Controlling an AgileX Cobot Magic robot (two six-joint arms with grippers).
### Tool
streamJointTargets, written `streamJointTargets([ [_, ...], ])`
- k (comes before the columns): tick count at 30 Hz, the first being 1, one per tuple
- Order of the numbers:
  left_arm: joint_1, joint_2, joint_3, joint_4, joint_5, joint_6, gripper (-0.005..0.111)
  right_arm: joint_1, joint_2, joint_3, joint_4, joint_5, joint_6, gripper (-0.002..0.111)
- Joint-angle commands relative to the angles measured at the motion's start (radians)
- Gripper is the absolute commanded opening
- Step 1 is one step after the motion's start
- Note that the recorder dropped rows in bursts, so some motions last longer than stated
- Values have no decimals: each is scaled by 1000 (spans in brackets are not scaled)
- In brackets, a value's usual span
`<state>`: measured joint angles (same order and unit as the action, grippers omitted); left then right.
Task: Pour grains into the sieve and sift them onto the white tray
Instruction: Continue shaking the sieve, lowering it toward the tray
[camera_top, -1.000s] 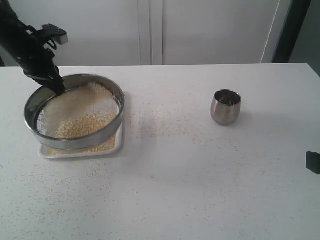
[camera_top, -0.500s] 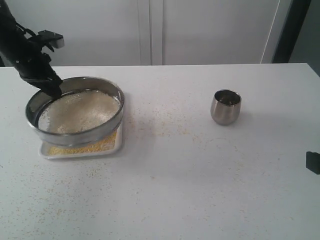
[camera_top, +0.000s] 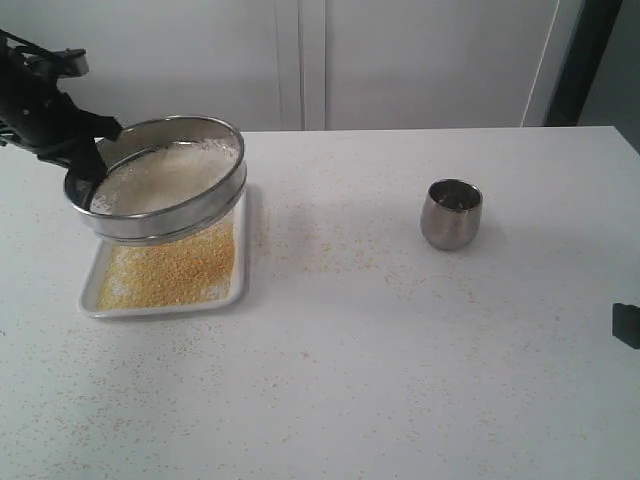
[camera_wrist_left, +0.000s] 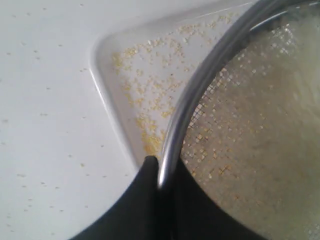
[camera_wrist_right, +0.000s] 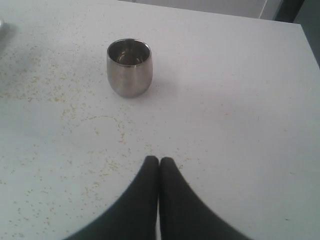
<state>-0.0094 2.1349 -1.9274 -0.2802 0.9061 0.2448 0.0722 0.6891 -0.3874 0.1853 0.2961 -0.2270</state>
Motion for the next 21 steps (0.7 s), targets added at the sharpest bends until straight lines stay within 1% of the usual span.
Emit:
streamJointTargets([
  [1,-19,-7,-5,-48,192,421,0,-3,0,-5,1,-6,-5,0],
  [2,-12,-3,-5,-40,139,262,0,-3,0,-5,1,-6,-5,0],
  [3,9,3,-5,-39,51,-112,0,-3,0,-5,1,-6,-5,0],
  [4,13,4,-5,-70,36,-143,0,-3,0,-5,1,-6,-5,0],
  [5,6,4,-5,-95,55,3,0,-3,0,-5,1,-6,-5,0],
  [6,-16,4,-5,-97,114,266,0,-3,0,-5,1,-6,-5,0],
  [7,-33,6,-5,-50,168,381,0,-3,0,-5,1,-6,-5,0],
  [8,-42,5,-5,13,157,313,0,-3,0,-5,1,-6,-5,0],
  [9,-42,5,-5,41,112,104,0,-3,0,-5,1,-6,-5,0],
  [10,-26,5,-5,20,69,-81,0,-3,0,-5,1,-6,-5,0],
  [11,-21,5,-5,-18,57,-108,0,-3,0,-5,1,-6,-5,0],
  [13,-31,5,-5,-21,79,69,0,-3,0,-5,1,-6,-5,0],
  [14,-45,5,-5,-1,101,213,0,-3,0,-5,1,-6,-5,0],
  [16,-59,5,-5,13,153,427,0,-3,0,-5,1,-6,-5,0],
  [17,-61,5,-5,11,173,494,0,-3,0,-5,1,-6,-5,0],
  [18,-61,5,-5,-1,156,441,0,-3,0,-5,1,-6,-5,0],
  [21,-41,5,-5,6,25,-42,0,-3,0,-5,1,-6,-5,0],
])
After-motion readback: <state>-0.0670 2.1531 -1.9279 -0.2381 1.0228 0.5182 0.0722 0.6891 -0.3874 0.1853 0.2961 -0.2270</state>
